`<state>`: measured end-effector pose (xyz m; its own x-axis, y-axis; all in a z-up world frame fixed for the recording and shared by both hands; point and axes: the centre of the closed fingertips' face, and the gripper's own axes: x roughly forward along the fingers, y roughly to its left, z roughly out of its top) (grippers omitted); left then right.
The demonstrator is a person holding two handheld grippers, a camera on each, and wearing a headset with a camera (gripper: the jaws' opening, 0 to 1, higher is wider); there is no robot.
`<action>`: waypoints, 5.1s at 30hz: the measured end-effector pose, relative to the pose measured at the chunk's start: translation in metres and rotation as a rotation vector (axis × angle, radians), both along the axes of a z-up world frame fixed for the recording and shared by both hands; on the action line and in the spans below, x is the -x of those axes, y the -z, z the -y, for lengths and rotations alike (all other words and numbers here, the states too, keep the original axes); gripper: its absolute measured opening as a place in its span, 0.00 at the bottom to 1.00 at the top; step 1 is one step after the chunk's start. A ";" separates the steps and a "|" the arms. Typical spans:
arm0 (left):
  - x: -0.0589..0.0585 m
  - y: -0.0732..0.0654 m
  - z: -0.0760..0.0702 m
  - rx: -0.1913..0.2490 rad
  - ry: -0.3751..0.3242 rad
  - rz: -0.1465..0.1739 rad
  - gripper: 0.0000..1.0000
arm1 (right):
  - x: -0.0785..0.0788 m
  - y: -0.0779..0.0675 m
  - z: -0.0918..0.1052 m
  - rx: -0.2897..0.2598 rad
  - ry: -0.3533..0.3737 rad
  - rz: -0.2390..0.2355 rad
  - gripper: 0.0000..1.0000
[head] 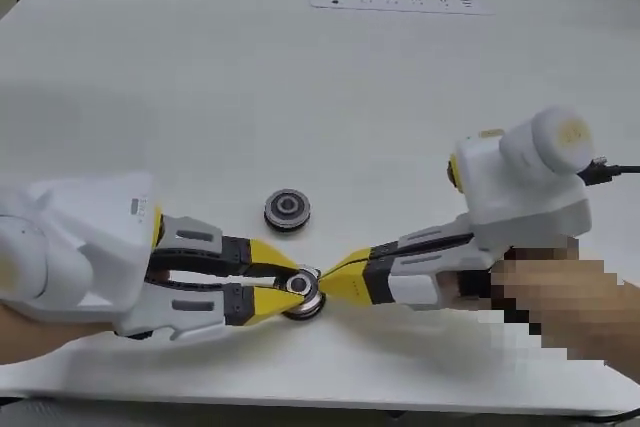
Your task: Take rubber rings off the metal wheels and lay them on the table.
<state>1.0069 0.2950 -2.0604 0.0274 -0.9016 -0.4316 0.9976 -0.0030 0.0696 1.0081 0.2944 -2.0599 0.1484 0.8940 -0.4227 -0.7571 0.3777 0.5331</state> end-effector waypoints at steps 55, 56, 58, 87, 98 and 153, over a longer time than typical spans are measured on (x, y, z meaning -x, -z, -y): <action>-0.011 -0.028 -0.016 -0.012 -0.048 -0.042 0.53 | -0.007 -0.007 0.015 0.082 0.014 0.067 0.00; -0.012 -0.029 -0.016 -0.011 -0.050 -0.043 0.55 | -0.007 -0.007 0.016 0.083 0.015 0.068 0.00; -0.012 -0.032 -0.019 -0.002 -0.055 -0.049 0.59 | -0.007 -0.010 0.017 0.079 0.020 0.067 0.00; -0.016 -0.059 -0.089 0.016 -0.215 -0.022 0.84 | -0.013 -0.046 0.002 0.039 0.012 0.124 0.00; -0.008 -0.053 -0.098 0.014 -0.252 -0.048 0.87 | -0.014 -0.043 -0.018 0.040 -0.032 0.128 0.00; -0.009 -0.067 -0.072 0.052 -0.207 -0.016 0.73 | -0.019 -0.020 -0.005 0.184 -0.054 0.284 0.14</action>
